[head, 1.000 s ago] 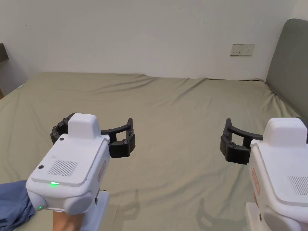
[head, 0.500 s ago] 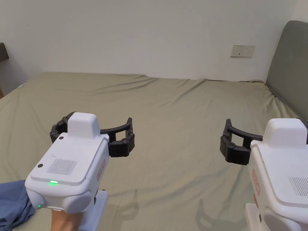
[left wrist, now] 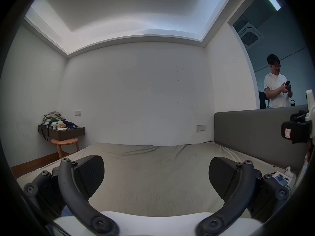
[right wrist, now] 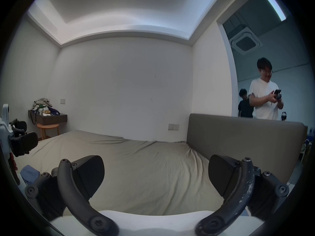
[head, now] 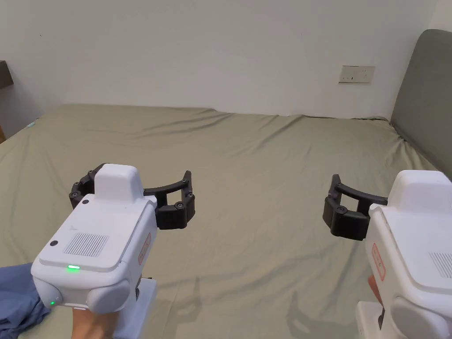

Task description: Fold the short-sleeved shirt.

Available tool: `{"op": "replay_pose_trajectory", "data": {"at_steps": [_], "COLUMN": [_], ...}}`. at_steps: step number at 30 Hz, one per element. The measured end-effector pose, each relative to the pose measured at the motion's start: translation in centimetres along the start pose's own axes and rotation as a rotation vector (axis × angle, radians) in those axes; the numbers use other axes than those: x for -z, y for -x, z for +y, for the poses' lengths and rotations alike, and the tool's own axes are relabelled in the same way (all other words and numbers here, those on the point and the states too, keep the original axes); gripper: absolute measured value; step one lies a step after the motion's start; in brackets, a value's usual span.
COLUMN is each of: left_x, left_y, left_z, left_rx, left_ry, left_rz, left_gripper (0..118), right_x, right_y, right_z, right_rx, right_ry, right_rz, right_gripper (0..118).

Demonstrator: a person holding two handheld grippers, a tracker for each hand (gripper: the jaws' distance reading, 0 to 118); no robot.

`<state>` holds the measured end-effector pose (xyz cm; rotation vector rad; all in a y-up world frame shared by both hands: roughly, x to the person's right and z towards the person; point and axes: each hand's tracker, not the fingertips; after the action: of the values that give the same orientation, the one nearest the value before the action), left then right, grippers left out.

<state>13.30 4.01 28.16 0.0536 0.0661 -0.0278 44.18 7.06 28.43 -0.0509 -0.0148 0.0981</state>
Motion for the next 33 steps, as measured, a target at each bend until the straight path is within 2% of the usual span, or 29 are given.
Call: {"op": "replay_pose_trajectory", "data": {"at_steps": [4,9,12,17,28,33], "left_x": [-0.1,-0.1,-0.2,-0.2,0.0,0.1], "left_y": [0.1,0.2,0.2,0.2,0.2,0.2], "left_z": [0.1,0.3,0.3,0.3,0.3,0.2], "left_rx": [-0.008,-0.012,-0.016,-0.016,-0.014,-0.010], "left_ry": [-0.002,-0.006,-0.009,-0.005,0.000,0.004], "left_rz": [0.004,0.000,0.001,0.000,0.003,0.006], "left_gripper": [118,118,118,118,118,118], "right_x": [0.5,1.8,2.2,2.3,2.6,2.1], "right_y": [-0.1,-0.6,-0.9,-1.0,-0.7,-0.4], "right_z": [0.5,1.8,1.7,1.6,1.7,1.4], "right_rx": [0.092,0.225,0.269,0.228,0.189,0.164], "right_ry": [0.162,0.443,0.500,0.480,0.438,0.302], "right_rz": [-0.034,-0.061,-0.099,-0.073,-0.043,-0.020], "right_gripper": [118,118,118,118,118,118]}}
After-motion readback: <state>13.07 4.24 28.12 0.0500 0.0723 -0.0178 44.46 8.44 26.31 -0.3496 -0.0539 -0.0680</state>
